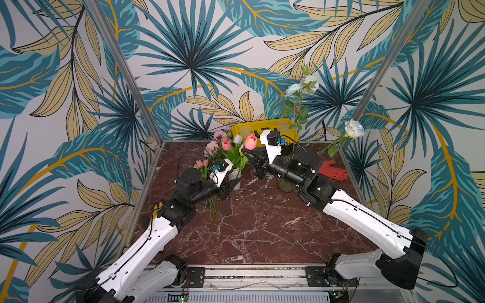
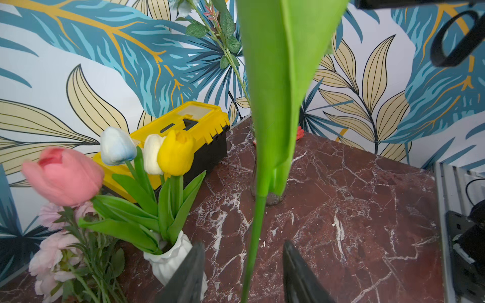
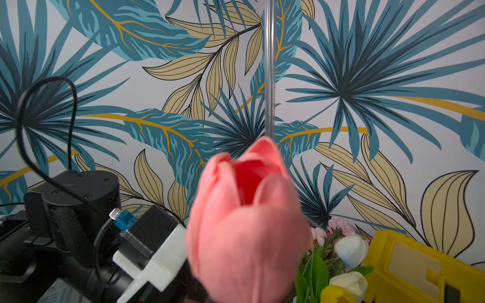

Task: Pick out pink flowers from the vase
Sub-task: Place the flower at the center of the board.

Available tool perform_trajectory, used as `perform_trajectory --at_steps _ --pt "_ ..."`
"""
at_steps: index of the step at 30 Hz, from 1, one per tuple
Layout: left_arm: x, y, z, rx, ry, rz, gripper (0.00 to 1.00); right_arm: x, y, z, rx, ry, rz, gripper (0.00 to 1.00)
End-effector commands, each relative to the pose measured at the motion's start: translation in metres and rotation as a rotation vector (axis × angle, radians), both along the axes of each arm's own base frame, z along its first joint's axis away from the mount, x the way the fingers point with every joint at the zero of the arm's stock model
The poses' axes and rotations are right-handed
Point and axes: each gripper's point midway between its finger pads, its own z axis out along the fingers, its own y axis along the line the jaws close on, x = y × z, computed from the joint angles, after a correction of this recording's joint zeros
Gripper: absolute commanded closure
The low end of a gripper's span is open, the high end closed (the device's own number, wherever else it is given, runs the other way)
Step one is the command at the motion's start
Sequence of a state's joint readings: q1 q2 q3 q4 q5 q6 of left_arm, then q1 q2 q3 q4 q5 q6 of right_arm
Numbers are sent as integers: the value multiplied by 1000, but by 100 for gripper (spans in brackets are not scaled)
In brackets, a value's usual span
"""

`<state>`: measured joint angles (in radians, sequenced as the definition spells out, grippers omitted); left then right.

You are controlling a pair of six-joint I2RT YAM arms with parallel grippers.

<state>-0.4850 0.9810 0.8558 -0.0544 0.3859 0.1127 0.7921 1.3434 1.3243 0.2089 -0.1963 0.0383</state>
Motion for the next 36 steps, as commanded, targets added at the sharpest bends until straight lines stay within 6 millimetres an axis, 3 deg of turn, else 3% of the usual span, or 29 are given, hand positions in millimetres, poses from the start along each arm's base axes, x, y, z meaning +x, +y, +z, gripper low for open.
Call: perform_trajectory --at_steps 1,5,10,13,18,23,25,27,32,36 --pt "0 -4 36 -46 -92 -19 58 -12 -5 20 83 -24 33 100" --pt "-1 -8 34 -48 -84 -34 73 -12 -5 17 91 -19 29 100" --pt "-2 -8 33 -46 -86 -42 99 -10 -5 14 88 -9 25 100" --pt "-3 -8 31 -45 -82 -38 100 -8 -2 10 82 3 25 99" --pt "3 2 24 -64 -53 32 100 -7 -2 7 73 13 23 71" --pt "8 19 13 -155 29 130 100 -11 -10 7 58 -5 2 59" --pt "16 37 3 -218 101 240 100 -12 -17 7 53 -16 -21 57" --pt "27 68 -13 -328 200 410 100 -14 -23 6 44 -25 -41 56" --pt "36 118 -67 -427 479 670 100 -19 -35 1 31 -30 -72 56" --pt "40 128 -109 -418 690 729 100 -21 -41 -4 17 -23 -91 55"
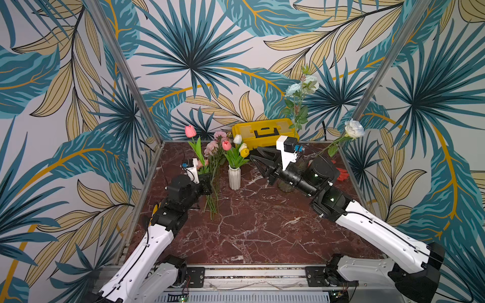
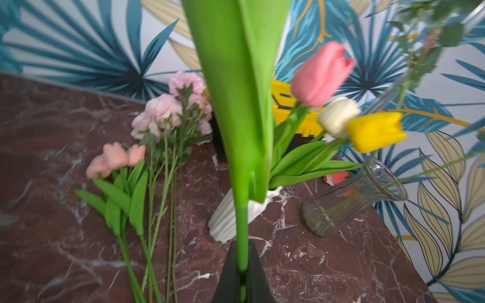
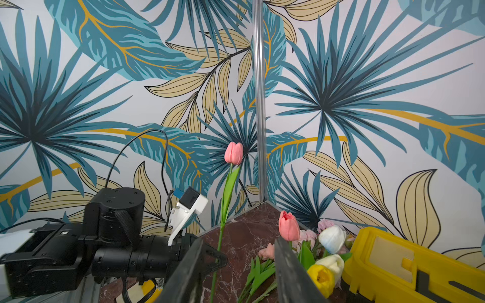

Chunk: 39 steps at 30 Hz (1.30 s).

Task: Pick out pink flowers from the vase
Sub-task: Place the flower at the center of the board.

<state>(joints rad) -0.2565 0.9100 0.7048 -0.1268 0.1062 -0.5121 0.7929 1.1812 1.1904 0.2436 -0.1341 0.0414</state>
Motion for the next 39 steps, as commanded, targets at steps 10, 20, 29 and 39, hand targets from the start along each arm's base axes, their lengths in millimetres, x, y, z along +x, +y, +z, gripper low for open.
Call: perform_trajectory --at_steps 10,20,29,39 --pt "21 6 -131 -231 625 -3 100 4 -7 -26 -45 48 -51 55" --pt "42 22 -164 -277 728 28 99 5 -8 -37 -71 58 -58 55" --pt "50 28 -186 -321 802 29 95 6 -10 -37 -99 45 -75 55" --pt "44 29 -197 -309 852 31 85 8 -8 -41 -102 60 -76 55"
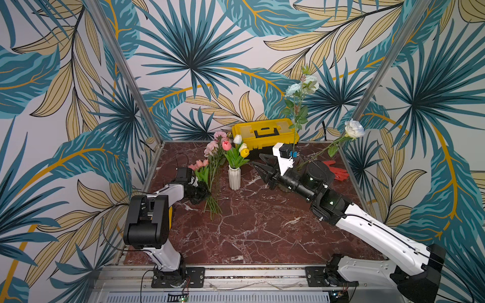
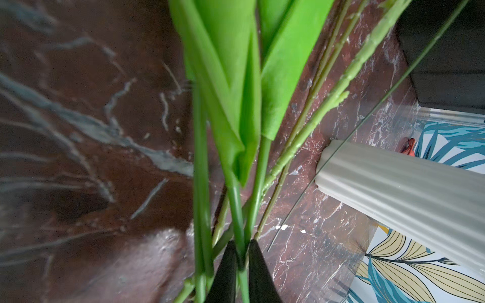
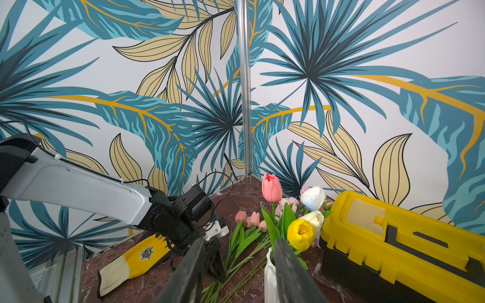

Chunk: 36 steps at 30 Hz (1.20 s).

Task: Pick out pink flowers from the vase
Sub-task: Place the flower at the center of the board.

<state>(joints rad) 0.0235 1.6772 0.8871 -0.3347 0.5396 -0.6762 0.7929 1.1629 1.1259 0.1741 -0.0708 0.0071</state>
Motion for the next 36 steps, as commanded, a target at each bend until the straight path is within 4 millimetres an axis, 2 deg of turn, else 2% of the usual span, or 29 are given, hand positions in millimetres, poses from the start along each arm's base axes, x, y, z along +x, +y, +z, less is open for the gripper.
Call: perform_trajectory --at_steps 1,8,14,20,23,27,28,29,33,36 --pt "8 6 11 10 -19 -3 84 -2 -3 -1 -4 1 -10 55" --pt "-1 14 38 65 -50 1 70 -2 -9 -1 -9 15 -31 55" --pt "-20 16 64 95 -111 -1 67 -3 -10 -7 -30 44 -32 56" --pt "-35 18 90 119 -200 16 66 -4 6 -29 -94 86 36 62" --pt "-40 22 115 178 -294 44 63 4 15 -44 -117 112 38 64" --pt "-47 18 145 267 -405 36 62 20 27 -60 -154 120 22 66" --pt "-49 17 149 288 -419 31 61 26 31 -64 -168 115 13 66" --pt "-50 16 153 302 -431 33 61 21 42 -67 -181 111 29 66" --pt "-58 24 156 380 -429 98 53 44 59 -83 -207 112 -40 66" --pt "-62 32 160 442 -455 121 53 62 69 -89 -200 100 -87 69"
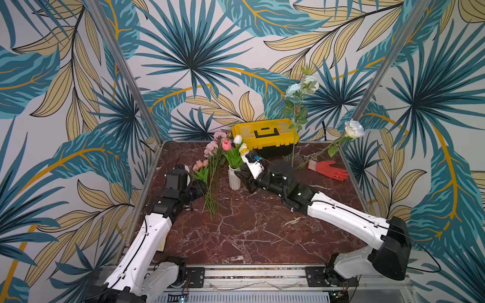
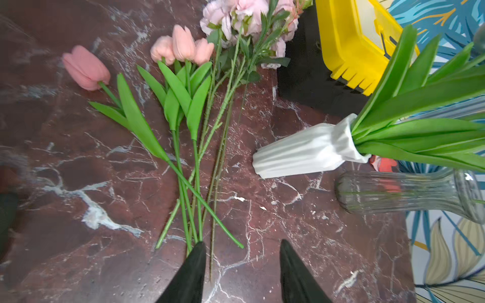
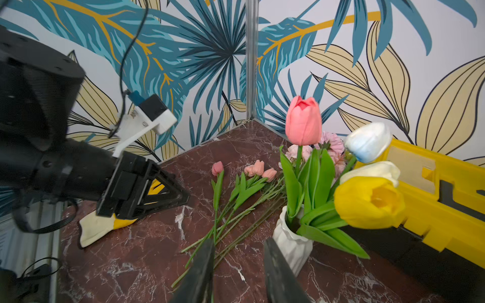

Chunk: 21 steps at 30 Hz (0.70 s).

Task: Pick out pink flowers from the vase
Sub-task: Place the flower at the center of the board, then pick up the flower from the vase.

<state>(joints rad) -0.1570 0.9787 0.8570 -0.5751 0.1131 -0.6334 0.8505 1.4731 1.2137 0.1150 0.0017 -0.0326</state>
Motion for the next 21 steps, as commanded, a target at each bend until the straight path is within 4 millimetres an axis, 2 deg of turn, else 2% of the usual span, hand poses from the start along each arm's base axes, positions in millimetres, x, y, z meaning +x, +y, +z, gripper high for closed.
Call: perform_trajectory --at_steps 1,12,21 --pt "-6 22 0 104 -18 91 53 24 6 13 20 -69 -78 70" --pt "-13 14 12 104 -91 59 50 77 29 2 -5 -104 -221 75" --pt "-16 8 23 130 -132 37 50 99 34 -8 -28 -118 -288 79"
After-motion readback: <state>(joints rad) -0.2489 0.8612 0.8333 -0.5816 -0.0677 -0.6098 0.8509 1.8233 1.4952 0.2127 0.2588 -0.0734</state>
